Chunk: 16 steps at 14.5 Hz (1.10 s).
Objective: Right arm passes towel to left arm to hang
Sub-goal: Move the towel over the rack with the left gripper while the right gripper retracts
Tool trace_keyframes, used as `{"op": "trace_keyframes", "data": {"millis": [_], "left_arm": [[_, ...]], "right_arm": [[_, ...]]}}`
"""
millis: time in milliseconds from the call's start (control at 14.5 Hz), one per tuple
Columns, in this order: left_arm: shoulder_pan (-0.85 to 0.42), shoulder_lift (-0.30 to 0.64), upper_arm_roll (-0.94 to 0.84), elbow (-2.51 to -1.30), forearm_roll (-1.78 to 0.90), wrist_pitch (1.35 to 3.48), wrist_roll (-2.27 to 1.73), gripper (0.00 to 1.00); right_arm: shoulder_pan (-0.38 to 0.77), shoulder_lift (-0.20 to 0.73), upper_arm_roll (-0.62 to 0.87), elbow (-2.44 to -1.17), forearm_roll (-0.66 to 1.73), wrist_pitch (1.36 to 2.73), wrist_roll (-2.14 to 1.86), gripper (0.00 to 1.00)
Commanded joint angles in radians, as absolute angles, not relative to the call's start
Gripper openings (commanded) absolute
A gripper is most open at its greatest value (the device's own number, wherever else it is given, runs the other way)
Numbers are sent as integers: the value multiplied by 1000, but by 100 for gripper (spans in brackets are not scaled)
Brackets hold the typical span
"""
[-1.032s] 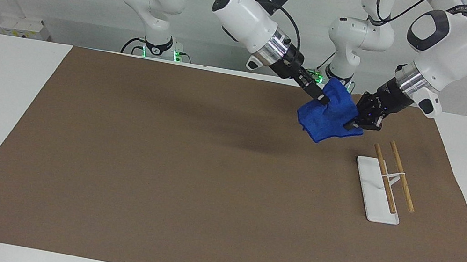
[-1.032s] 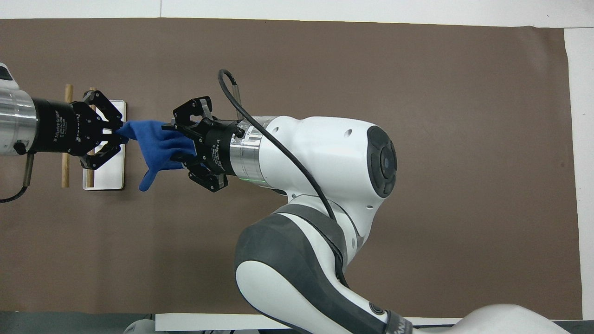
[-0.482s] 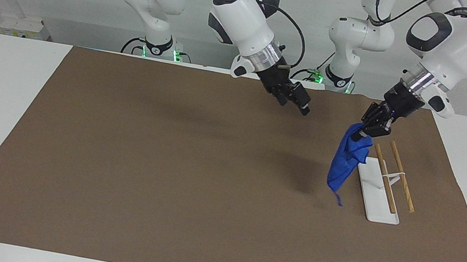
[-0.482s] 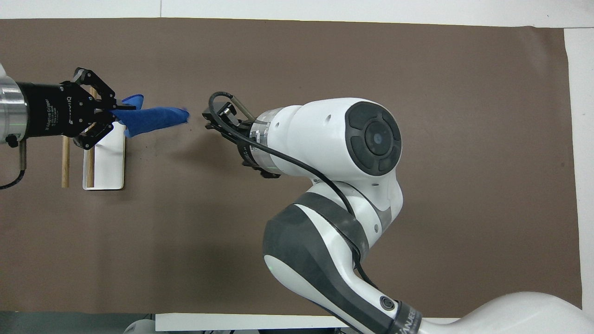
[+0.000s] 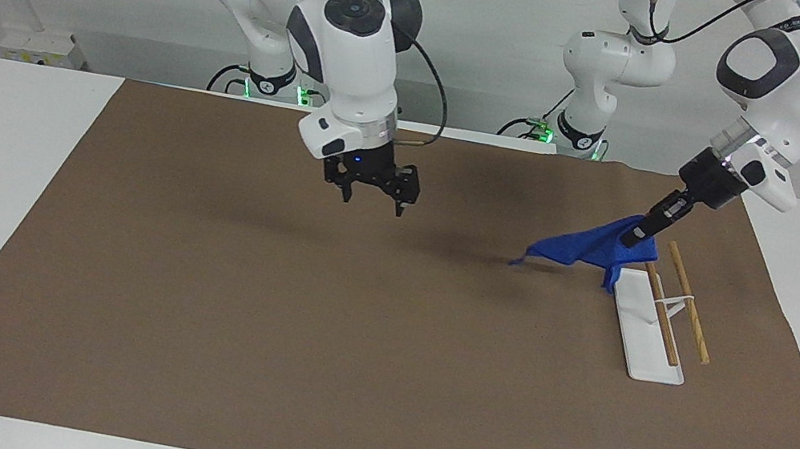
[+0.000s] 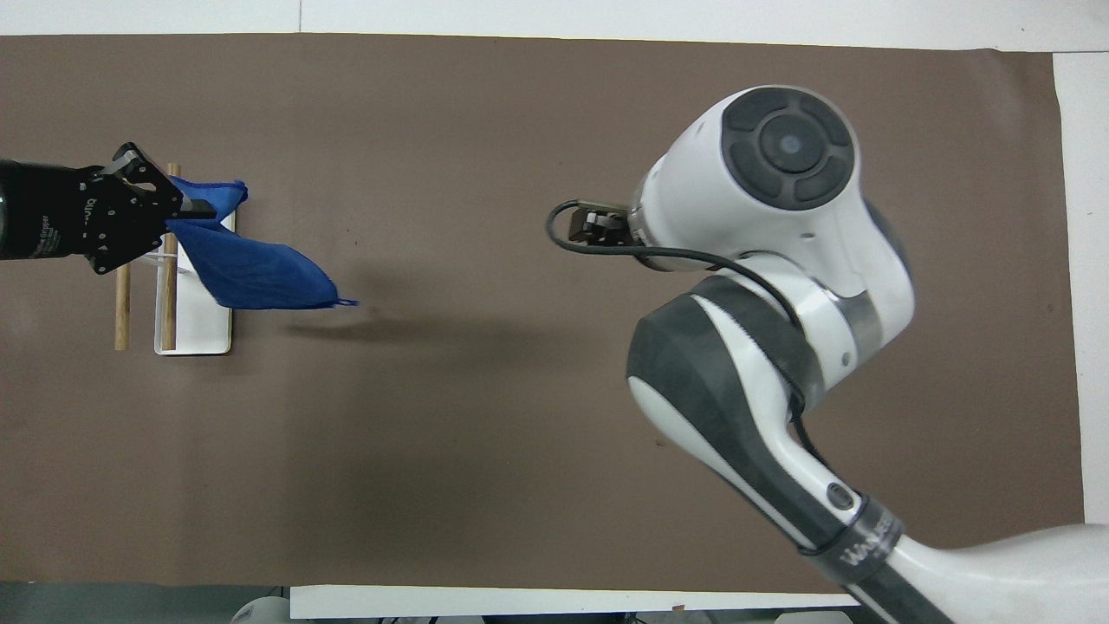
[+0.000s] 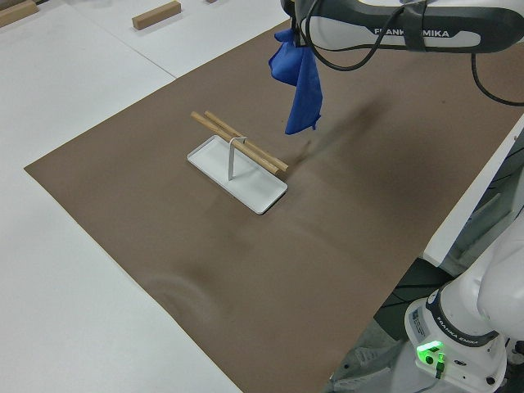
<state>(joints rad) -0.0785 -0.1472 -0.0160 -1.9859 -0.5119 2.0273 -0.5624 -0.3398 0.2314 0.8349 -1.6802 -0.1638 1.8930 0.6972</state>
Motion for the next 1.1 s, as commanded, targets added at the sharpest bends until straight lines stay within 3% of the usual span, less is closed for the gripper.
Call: {"op": "trace_keyframes", "data": {"millis": [0, 275, 550, 1032], "left_arm": [[-58, -184, -15, -2042, -531, 2022, -518, 0], [-64, -184, -21, -2052, -529, 2072, -773, 2], [-63, -187, -20, -2072, -529, 2121, -1039, 0], [-28, -239, -18, -2220, -529, 2351, -1331, 0]], "right_arm": [[-330, 135, 674, -1690, -170, 1823, 487, 100], [-198, 19, 296, -1687, -63, 1720, 154, 100], [-59, -6, -32, -1658, 40, 1628, 18, 100], [-63, -6, -9, -1631, 11, 1585, 23, 100]]}}
